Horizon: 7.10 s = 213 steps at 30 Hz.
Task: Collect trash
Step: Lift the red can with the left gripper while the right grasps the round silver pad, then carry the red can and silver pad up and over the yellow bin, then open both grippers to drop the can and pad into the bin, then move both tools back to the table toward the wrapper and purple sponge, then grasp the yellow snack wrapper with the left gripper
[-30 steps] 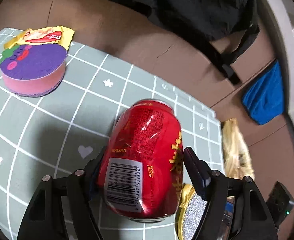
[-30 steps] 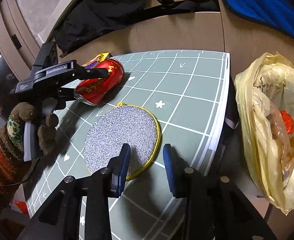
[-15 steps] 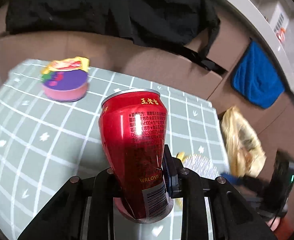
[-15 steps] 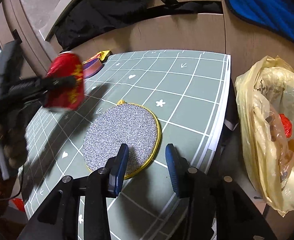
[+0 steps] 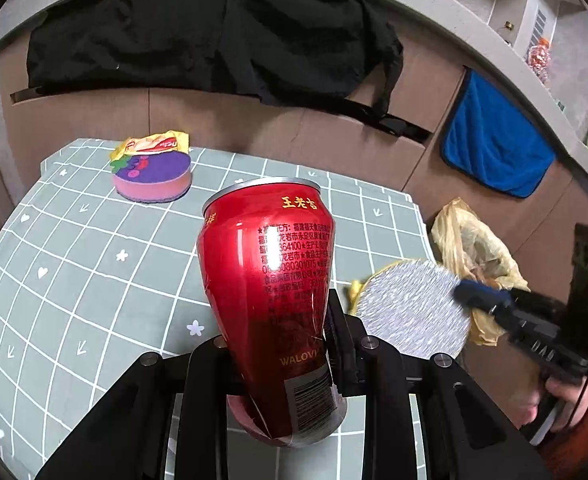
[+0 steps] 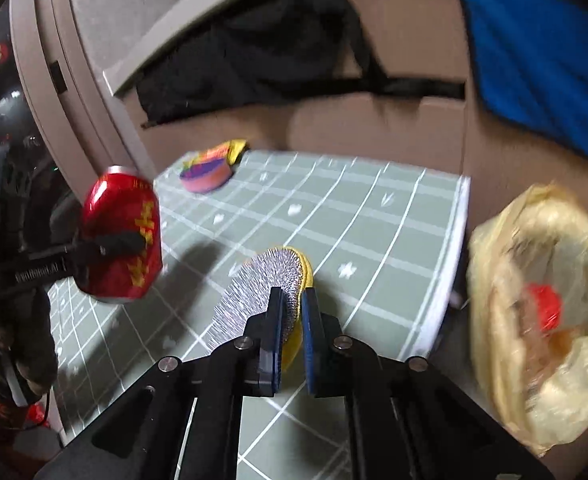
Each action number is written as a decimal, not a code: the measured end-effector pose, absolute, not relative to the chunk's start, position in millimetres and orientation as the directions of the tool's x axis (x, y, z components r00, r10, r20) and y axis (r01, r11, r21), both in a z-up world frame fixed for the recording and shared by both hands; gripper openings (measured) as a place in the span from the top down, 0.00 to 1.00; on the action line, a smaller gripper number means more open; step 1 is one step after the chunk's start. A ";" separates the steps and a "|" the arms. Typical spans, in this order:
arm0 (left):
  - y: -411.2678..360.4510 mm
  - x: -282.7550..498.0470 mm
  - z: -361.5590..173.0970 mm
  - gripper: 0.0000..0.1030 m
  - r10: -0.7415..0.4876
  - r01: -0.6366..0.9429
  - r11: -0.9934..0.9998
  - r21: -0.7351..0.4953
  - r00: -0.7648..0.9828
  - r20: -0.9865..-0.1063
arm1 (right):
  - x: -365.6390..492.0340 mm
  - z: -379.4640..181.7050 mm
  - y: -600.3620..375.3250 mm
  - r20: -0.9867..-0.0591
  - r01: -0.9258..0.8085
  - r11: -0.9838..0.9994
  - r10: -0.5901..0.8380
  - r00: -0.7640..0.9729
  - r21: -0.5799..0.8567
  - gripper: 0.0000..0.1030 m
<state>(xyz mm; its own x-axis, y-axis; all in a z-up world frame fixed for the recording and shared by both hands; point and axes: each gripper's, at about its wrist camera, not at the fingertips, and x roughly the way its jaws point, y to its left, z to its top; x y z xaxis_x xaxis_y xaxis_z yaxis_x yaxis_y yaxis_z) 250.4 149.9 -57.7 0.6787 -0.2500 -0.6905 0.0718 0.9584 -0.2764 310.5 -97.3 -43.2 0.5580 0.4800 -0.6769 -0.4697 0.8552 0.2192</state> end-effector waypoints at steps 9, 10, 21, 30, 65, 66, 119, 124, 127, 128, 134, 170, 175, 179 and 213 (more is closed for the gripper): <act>134.9 246.7 -42.4 0.73 -0.256 0.107 0.961 -0.256 0.698 -0.668 | 305.2 -8.1 -120.7 -0.619 -0.431 0.878 0.459 0.637 0.208 0.93; 133.6 247.0 -40.9 0.73 -0.260 0.111 0.960 -0.258 0.699 -0.666 | 304.9 -6.8 -120.2 -0.616 -0.434 0.876 0.463 0.638 0.210 0.93; 138.9 246.4 -43.9 0.73 -0.273 0.107 0.954 -0.279 0.690 -0.670 | 288.2 1.3 -93.5 -0.595 -0.432 0.899 0.308 0.742 -0.074 0.93; 167.8 239.6 -55.7 0.73 -0.279 0.064 0.943 -0.326 0.682 -0.676 | 273.7 -22.1 -52.9 -0.640 -0.527 0.847 0.371 0.673 -0.063 0.91; 1.8 279.2 104.0 0.73 -0.288 0.277 0.957 -0.085 0.879 -0.379 | 299.5 101.8 -187.0 -0.397 -0.402 0.916 0.371 0.839 0.008 0.87; -5.9 280.6 103.1 0.73 -0.298 0.287 0.954 -0.087 0.876 -0.379 | 298.4 101.8 -194.2 -0.396 -0.390 0.921 0.359 0.845 0.003 0.87; -75.1 381.2 3.7 0.31 -0.501 0.362 0.865 -0.348 0.659 -0.560 | 330.8 3.4 -326.9 -0.581 -0.087 0.985 0.159 0.798 0.151 0.65; -9.1 364.4 -5.0 0.31 -0.406 0.268 0.911 -0.312 0.712 -0.573 | 327.9 13.5 -292.0 -0.557 -0.142 0.980 0.197 0.807 0.141 0.65; 36.4 356.7 -11.2 0.31 -0.332 0.188 0.938 -0.292 0.735 -0.591 | 327.1 19.9 -263.7 -0.536 -0.198 0.969 0.248 0.807 0.151 0.65; 59.4 354.3 -14.3 0.31 -0.297 0.144 0.946 -0.290 0.746 -0.596 | 326.7 21.2 -253.3 -0.531 -0.218 0.964 0.267 0.804 0.154 0.65; 162.3 349.1 -34.0 0.31 -0.186 -0.025 0.945 -0.325 0.777 -0.601 | 327.0 18.8 -185.5 -0.528 -0.314 0.937 0.346 0.775 0.153 0.65; 333.3 445.6 -128.8 0.31 -0.595 0.221 0.795 -0.565 0.470 -0.652 | 399.4 -63.3 27.1 -0.697 -0.553 0.813 0.503 0.511 0.182 0.65; 329.0 382.3 -125.0 0.31 -0.665 0.216 0.730 -0.648 0.442 -0.602 | 394.5 -70.2 56.8 -0.700 -0.613 0.763 0.553 0.452 0.206 0.64; 358.4 335.7 -100.9 0.31 -0.491 0.068 0.820 -0.569 0.594 -0.637 | 387.1 -71.2 81.0 -0.706 -0.634 0.751 0.549 0.446 0.183 0.64; 293.6 367.0 -122.2 0.39 -0.268 -0.161 0.884 -0.439 0.594 -0.758 | 393.2 -88.2 11.1 -0.748 -0.496 0.858 0.414 0.518 0.132 0.64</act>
<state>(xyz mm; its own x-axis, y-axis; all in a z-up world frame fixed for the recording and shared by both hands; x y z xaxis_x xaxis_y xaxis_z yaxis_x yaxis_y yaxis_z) 367.0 293.6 -122.2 0.5944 -0.2680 -0.7582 -0.1607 0.8843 -0.4385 393.2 11.1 -88.2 0.5180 0.4140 -0.7485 -0.4957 0.8584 0.1317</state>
